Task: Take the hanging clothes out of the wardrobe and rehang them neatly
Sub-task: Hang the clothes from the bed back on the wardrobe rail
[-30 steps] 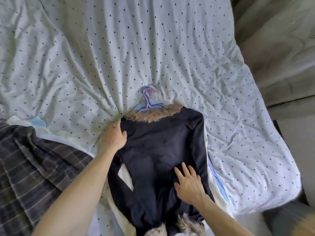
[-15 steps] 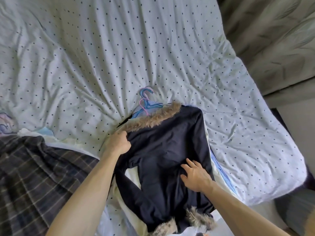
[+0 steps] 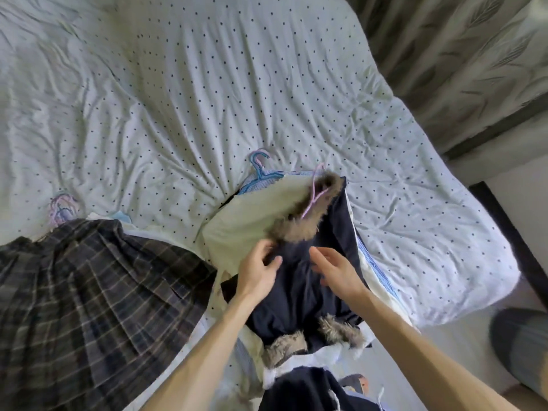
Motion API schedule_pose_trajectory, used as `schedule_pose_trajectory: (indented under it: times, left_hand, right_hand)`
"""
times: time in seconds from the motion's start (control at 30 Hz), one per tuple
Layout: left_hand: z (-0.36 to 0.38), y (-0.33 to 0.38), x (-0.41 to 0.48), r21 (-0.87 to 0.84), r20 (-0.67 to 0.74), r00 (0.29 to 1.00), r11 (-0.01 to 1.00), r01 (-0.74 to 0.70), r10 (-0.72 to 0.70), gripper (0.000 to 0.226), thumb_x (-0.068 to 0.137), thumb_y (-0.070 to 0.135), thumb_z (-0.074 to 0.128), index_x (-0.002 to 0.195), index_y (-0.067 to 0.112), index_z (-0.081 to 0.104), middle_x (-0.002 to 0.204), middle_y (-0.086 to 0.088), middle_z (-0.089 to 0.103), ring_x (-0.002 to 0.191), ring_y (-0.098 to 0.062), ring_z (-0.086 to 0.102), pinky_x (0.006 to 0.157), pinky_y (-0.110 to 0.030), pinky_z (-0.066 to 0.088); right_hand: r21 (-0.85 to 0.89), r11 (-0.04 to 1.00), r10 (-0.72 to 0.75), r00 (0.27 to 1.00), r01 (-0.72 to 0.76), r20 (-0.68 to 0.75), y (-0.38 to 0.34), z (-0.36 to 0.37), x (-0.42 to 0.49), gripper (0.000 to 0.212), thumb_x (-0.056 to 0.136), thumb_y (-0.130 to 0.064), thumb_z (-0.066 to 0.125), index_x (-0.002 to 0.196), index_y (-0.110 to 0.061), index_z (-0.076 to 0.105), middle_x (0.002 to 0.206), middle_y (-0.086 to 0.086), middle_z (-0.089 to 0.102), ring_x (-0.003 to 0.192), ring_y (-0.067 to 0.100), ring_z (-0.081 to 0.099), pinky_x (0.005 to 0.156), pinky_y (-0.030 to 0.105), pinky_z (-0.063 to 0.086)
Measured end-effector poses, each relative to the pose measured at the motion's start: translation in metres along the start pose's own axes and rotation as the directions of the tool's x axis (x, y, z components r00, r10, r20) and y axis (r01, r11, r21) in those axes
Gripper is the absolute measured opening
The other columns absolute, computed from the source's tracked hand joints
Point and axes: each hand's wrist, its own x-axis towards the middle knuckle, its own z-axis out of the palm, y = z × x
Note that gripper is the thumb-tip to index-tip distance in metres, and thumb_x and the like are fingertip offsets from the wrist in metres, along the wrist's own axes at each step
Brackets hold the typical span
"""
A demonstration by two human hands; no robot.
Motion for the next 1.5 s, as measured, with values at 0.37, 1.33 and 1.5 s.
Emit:
schedule_pose_trajectory:
  times: [0.37, 1.33, 1.5]
  left_hand:
    - [0.058, 0.060, -0.063, 0.217, 0.344, 0.900, 0.910, -0.353, 0.267, 0.059, 0.090, 0.023, 0.063, 0.139, 0.033, 0.032, 0.132, 0.005, 0.055, 0.098, -0.008, 0.060, 0.091, -0.032, 0.051]
    - [0.420, 0.223, -0.490, -0.388, 0.658, -0.532, -0.366, -0.846, 0.533, 0.029, 0.097, 0.049, 0.046, 0.112, 0.033, 0.065, 0.107, 0.015, 0.067, 0.094, -0.016, 0.062, 0.084, -0.037, 0.048]
    - [0.478, 0.202, -0.580, -0.517, 0.694, -0.523, -0.164, -0.840, 0.495, 0.025, 0.098, 0.043, 0.055, 0.089, 0.024, 0.067, 0.085, 0.013, 0.068, 0.084, -0.014, 0.058, 0.082, -0.042, 0.049]
  right_hand:
    - [-0.113, 0.993, 0.015, 0.974, -0.041, -0.225, 0.033, -0.078, -0.087, 0.014, 0.086, -0.012, 0.056, 0.098, -0.019, 0.061, 0.088, -0.002, 0.067, 0.083, 0.019, 0.063, 0.074, 0.033, 0.048]
    - [0.100, 0.966, 0.087, 0.063, 0.238, -0.994, 0.339, -0.224, -0.620, 0.040, 0.092, 0.000, 0.053, 0.114, -0.031, 0.066, 0.086, -0.027, 0.069, 0.079, -0.003, 0.067, 0.074, 0.015, 0.052]
    - [0.292, 0.939, 0.317, -0.124, 0.183, -0.940, 0.391, -0.202, -0.679, 0.024, 0.091, -0.035, 0.070, 0.113, -0.039, 0.062, 0.086, -0.022, 0.066, 0.088, -0.001, 0.060, 0.080, 0.016, 0.041]
